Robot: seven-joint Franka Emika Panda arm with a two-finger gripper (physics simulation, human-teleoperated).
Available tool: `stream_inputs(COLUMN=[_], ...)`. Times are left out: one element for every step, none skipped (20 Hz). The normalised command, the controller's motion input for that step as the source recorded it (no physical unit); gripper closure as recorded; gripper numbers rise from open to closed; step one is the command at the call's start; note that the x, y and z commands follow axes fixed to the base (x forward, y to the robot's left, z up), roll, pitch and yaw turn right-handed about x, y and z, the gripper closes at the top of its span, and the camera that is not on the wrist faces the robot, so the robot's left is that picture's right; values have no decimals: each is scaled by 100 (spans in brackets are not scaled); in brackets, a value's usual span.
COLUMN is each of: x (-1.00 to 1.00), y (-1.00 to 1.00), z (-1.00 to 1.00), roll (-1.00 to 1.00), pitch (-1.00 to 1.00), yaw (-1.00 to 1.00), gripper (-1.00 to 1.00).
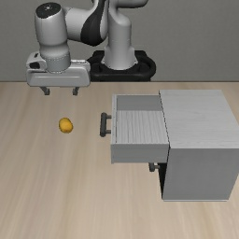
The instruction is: Pick up the mango and place it in the top layer of the cabinet
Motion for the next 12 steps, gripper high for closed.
stream_inputs(x=[0,0,0,0,0,0,0,0,0,0,0,0], y=[0,0,0,0,0,0,0,0,0,0,0,0], z=[-100,-100,-100,-100,-100,-100,-100,-100,-100,-100,-100,-100], roll=[0,0,0,0,0,0,0,0,0,0,0,0], pitch=[0,0,0,0,0,0,0,0,0,0,0,0], yaw=[0,0,0,0,0,0,0,0,0,0,0,0], gripper=[-100,-100,-100,-100,-100,-100,-100,-100,-100,-100,-100,-100])
